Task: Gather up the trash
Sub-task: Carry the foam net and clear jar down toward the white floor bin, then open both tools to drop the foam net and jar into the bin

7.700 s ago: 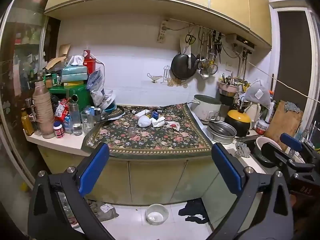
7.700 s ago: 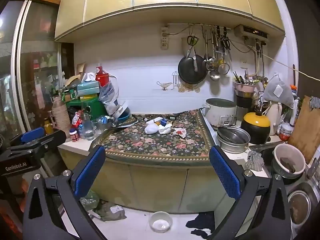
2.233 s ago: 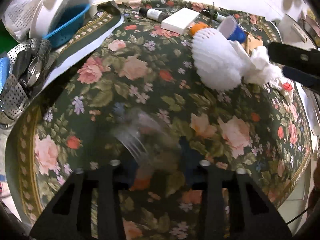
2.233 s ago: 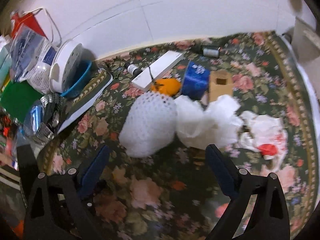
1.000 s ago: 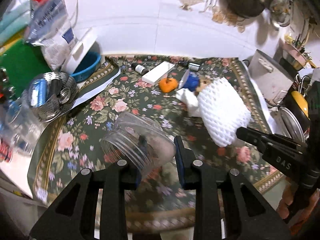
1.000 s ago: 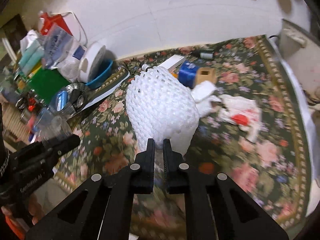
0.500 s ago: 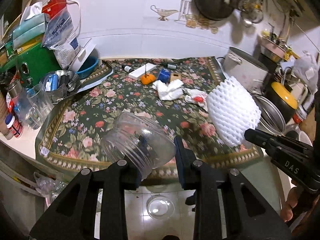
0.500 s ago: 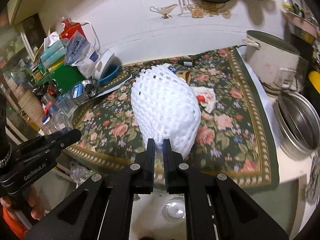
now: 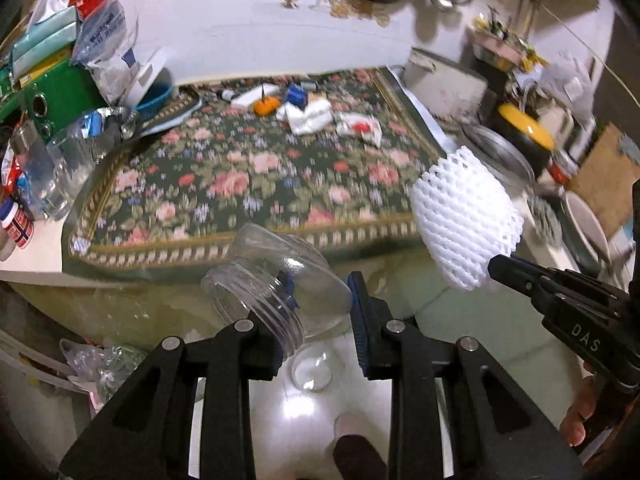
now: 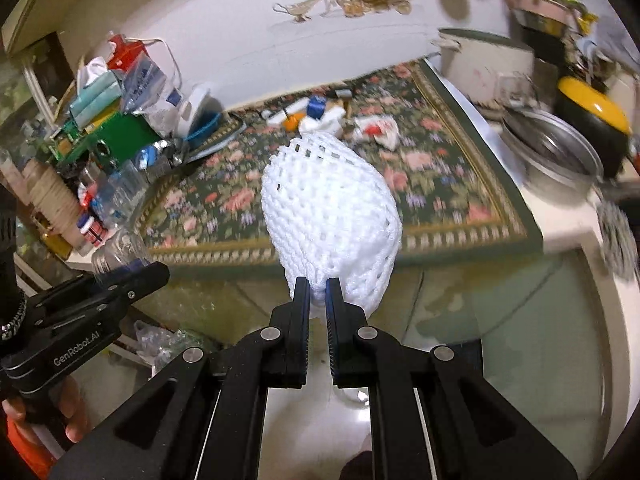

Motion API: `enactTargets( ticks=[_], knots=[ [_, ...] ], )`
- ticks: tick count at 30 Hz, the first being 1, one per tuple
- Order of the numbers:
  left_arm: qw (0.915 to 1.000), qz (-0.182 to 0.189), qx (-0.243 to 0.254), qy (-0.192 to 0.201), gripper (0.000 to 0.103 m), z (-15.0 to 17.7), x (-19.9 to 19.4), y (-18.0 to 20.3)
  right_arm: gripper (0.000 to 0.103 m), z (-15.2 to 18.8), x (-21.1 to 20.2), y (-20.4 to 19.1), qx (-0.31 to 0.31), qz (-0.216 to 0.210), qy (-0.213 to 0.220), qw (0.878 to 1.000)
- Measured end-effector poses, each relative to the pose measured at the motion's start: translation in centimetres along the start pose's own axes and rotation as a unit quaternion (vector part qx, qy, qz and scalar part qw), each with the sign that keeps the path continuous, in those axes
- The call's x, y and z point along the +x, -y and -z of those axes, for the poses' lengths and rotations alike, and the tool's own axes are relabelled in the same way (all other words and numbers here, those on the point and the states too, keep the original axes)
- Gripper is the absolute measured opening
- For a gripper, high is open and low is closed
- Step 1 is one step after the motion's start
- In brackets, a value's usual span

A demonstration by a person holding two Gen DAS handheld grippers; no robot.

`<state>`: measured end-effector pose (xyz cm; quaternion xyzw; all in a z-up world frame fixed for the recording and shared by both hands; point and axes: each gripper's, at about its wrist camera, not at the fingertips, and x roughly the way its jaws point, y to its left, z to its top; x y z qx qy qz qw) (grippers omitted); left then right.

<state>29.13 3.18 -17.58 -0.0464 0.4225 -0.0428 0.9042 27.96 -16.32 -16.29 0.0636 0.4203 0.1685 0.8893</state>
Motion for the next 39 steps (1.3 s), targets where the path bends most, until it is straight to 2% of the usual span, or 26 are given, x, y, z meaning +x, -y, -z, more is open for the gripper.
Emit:
enactTargets(
  ticks=[7,11,15,21,27,34,39],
  knots=[
    [0.9987,0.015,0.017,-0.045,0.028,5.5,1.5,-0.8,0.007,5.9,1.2,-1.1,0.029,0.013,-0.035,0.999],
    [0.9973,0.023,0.005,-0.069,0.028,8.6,4.1,-1.2,0.007,8.6,3.0,-0.6,0.037,0.021,-0.06,0.997],
    [0.9958,0.009,-0.014,-0.09,0.028,11.5,7.7,-1.8,0.007,11.5,6.2,0.7,0.047,0.03,-0.087,0.995],
    [0.992,-0.008,-0.054,-0.114,0.028,16.4,14.6,-2.8,0.007,15.9,12.4,4.1,0.043,0.034,-0.132,0.99],
    [0.9873,-0.017,-0.079,-0.137,0.028,21.6,23.1,-2.9,0.007,20.5,19.5,8.3,0.024,0.033,-0.173,0.984],
    [0.9821,-0.004,-0.083,-0.169,0.028,26.6,33.4,-3.6,0.007,25.3,28.5,11.8,0.016,0.022,-0.213,0.977],
    [0.9798,-0.001,-0.08,-0.183,0.028,28.7,39.0,-4.7,0.007,27.7,35.0,13.4,0.024,0.002,-0.243,0.97]
  ],
)
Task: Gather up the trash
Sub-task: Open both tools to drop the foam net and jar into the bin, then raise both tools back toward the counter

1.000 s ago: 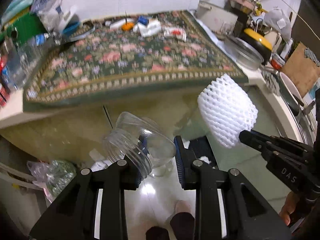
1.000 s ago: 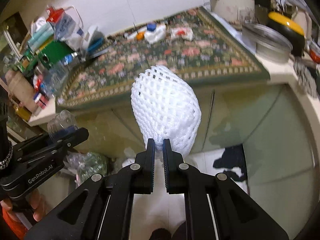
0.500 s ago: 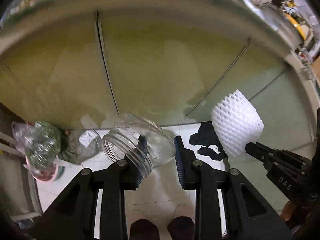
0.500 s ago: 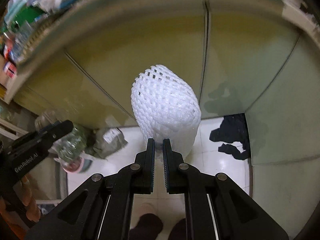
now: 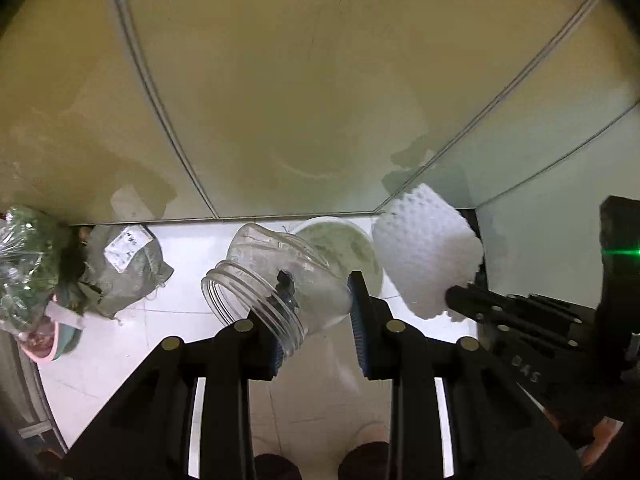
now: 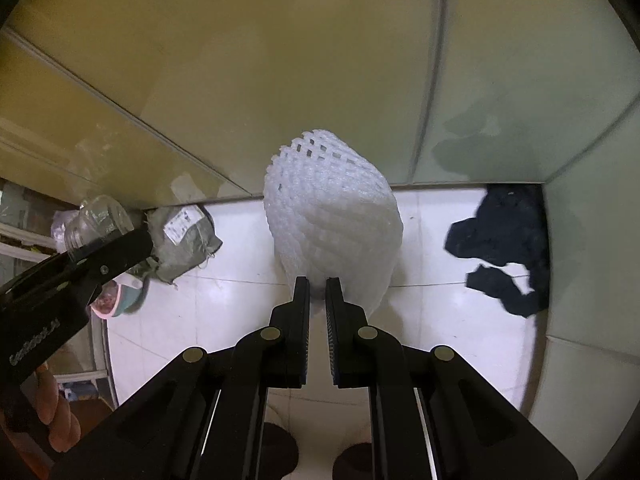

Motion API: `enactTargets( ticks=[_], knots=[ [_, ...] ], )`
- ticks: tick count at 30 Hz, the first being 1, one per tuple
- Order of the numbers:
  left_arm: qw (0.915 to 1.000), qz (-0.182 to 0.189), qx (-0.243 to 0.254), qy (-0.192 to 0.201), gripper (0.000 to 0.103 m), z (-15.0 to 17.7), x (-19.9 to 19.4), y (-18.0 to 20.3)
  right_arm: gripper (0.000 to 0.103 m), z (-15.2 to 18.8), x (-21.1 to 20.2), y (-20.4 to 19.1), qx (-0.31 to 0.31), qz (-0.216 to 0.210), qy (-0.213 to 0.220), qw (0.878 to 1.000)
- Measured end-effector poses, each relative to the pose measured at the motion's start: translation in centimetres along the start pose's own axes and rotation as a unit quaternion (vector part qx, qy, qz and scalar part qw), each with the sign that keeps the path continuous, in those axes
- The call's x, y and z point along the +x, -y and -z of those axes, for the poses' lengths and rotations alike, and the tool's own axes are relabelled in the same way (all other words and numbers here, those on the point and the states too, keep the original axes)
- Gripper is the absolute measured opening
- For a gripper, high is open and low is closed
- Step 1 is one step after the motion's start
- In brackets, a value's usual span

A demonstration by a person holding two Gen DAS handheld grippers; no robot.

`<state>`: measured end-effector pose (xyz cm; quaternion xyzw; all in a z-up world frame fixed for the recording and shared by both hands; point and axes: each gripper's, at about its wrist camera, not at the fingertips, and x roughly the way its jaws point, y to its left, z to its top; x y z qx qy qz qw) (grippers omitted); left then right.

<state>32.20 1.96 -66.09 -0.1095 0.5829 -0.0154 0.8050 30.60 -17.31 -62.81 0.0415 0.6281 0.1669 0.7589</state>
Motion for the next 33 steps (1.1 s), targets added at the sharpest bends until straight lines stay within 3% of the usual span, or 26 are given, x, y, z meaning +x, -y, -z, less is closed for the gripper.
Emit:
enactTargets(
  ticks=[6,8,10,12,16,20,26,33],
  knots=[
    [0.9999,0.013,0.004,-0.011,0.028,-0.9,4.3,-0.5,0.011,-1.5,4.0,-0.1,-0.029,-0.005,-0.019,0.999],
    [0.9998,0.014,0.009,-0.011,0.028,-1.3,5.1,0.2,0.017,-1.8,4.5,-0.1,-0.039,-0.001,-0.014,0.999],
    [0.9997,0.016,0.017,-0.011,0.028,-1.7,5.8,0.5,0.037,-1.9,4.2,-0.1,-0.043,0.014,-0.002,0.999],
    [0.9993,0.024,0.023,-0.015,0.029,-2.0,6.5,1.0,0.045,-2.1,4.0,0.0,-0.044,0.017,0.011,0.999],
    [0.9987,0.031,0.032,-0.024,0.051,-2.4,7.2,2.0,0.045,-2.6,2.7,0.6,-0.033,0.025,0.027,0.999],
    [0.9988,0.019,0.032,-0.031,0.053,-2.7,7.0,2.3,0.045,-2.8,1.1,1.1,-0.017,0.038,0.037,0.998],
    [0.9989,0.0,0.039,-0.025,0.052,-2.8,2.6,2.7,0.045,-3.0,-1.4,0.9,-0.009,0.052,0.043,0.998],
    [0.9994,0.004,0.033,-0.013,0.052,-3.6,-7.3,3.2,0.045,-3.6,-8.6,-2.0,-0.007,0.041,0.052,0.998]
  ],
)
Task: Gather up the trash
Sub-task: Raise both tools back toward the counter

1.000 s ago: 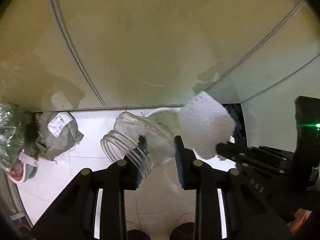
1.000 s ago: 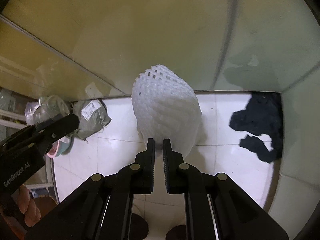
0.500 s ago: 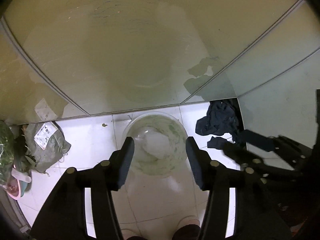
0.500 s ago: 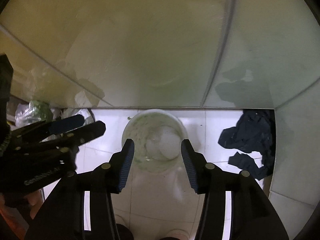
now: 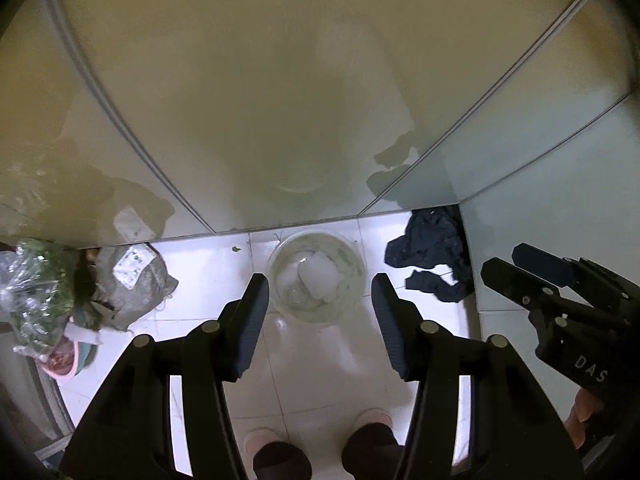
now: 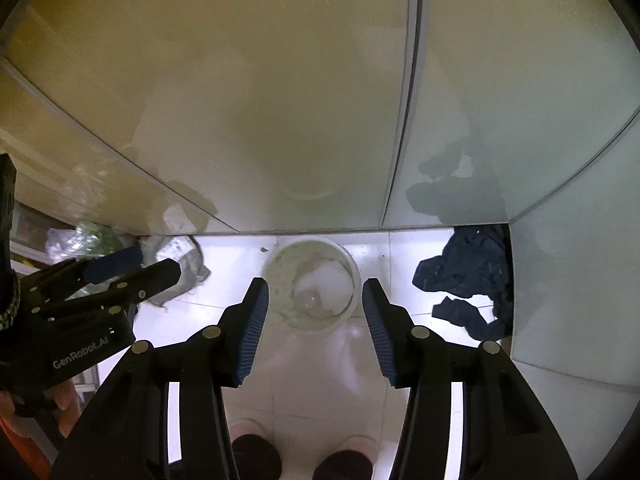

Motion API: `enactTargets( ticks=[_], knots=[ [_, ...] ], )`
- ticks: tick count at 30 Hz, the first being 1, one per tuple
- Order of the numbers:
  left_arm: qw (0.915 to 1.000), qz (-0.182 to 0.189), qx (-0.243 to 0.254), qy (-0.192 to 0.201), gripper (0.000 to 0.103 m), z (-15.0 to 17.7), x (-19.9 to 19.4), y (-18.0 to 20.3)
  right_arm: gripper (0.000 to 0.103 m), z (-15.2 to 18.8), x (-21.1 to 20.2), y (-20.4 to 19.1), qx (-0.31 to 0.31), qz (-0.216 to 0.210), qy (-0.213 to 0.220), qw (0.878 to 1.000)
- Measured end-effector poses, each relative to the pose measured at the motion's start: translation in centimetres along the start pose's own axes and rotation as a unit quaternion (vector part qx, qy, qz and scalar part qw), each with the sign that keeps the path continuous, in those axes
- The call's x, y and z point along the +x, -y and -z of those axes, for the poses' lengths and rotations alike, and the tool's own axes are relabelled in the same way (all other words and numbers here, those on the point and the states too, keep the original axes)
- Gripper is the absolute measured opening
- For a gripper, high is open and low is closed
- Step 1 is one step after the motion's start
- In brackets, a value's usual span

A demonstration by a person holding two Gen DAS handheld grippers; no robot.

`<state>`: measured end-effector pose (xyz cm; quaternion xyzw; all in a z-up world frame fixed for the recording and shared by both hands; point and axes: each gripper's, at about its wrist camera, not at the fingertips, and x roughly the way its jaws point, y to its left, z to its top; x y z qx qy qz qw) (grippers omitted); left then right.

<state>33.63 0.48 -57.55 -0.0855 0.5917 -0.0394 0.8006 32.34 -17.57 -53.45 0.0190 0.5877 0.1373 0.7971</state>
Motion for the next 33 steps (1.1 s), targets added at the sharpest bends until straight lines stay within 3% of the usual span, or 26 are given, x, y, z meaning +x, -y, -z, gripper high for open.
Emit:
enactTargets(
  ticks=[10,17,25,29,33],
  knots=[
    [0.998,0.003,0.004,0.064,0.052,-1.5,-18.4,1.8,0.045,-2.4,-15.2,-4.2,-0.005,-0.013,0.048,0.999],
    [0.9908,0.013,0.025,0.133,0.053,-2.4,-30.8,2.5,0.045,-2.9,-26.9,-8.0,-0.002,-0.002,0.122,0.992],
    [0.9741,0.032,0.055,0.217,0.053,-3.6,-42.5,2.0,0.045,-3.1,-38.1,-11.5,0.013,0.025,0.215,0.976],
    [0.9613,0.034,0.068,0.265,0.054,-4.5,-47.1,2.4,0.046,-3.4,-41.7,-12.8,0.009,0.036,0.259,0.965],
    [0.9516,0.035,0.066,0.298,0.062,-6.3,-49.7,2.3,0.054,-4.5,-44.0,-13.1,0.008,0.043,0.299,0.953]
  ],
)
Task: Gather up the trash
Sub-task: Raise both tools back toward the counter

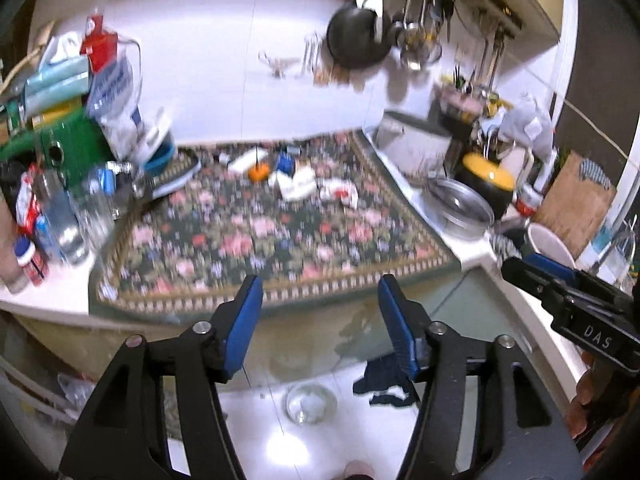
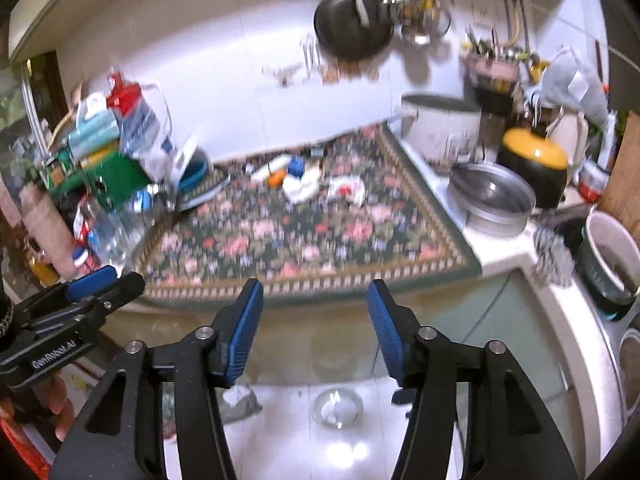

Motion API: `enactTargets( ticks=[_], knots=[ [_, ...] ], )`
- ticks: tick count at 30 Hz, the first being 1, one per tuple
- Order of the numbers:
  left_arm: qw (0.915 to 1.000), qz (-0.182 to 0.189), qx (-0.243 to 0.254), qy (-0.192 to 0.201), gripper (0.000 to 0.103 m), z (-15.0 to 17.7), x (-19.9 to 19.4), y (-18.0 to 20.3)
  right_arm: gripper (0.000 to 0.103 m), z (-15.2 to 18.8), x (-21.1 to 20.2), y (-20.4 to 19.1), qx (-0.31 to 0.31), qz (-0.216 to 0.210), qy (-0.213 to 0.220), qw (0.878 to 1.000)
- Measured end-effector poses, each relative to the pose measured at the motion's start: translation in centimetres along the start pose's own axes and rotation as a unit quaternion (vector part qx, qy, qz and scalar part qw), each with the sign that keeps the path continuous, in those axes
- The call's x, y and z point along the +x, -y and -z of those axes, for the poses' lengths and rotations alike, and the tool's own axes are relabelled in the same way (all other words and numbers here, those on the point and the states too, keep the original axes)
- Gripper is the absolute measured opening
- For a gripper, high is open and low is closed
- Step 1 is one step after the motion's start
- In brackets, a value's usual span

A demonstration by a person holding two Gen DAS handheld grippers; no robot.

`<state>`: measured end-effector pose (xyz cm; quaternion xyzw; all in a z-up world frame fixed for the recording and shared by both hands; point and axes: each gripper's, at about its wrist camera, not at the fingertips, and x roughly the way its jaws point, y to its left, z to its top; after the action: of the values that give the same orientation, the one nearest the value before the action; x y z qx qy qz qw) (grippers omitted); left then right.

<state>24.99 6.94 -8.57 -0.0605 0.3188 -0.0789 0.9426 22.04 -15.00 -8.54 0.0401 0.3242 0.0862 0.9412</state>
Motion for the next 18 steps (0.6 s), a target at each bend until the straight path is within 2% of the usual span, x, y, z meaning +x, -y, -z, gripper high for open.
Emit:
enactTargets(
  ticks=[3,7,9,14,18],
  knots=[
    [0.9998,-0.01,-0.004,0.017,0.064,-1.9,0.4,-0.1,0.056,-1.5,0.3,0.4,0.002,0.001,0.017,1.0],
    [0.9992,-0.018,-0.019,0.032,0.064,-4.3,2.7,-0.3,0.056,-3.7,2.0,2.0,0.002,-0.002,0.034,0.999],
    [0.9986,-0.033,-0.024,0.035,0.065,-5.4,4.2,-0.3,0.056,-4.7,2.7,3.0,0.002,-0.006,0.038,0.999],
    [0.9977,-0.047,-0.042,0.023,0.064,-9.2,8.9,1.0,0.056,-8.3,6.1,5.9,-0.002,-0.022,0.028,0.999],
    [0.9958,-0.074,-0.049,0.021,0.064,-11.8,12.8,2.1,0.056,-11.1,8.9,8.0,-0.018,-0.037,0.013,0.999]
  ],
)
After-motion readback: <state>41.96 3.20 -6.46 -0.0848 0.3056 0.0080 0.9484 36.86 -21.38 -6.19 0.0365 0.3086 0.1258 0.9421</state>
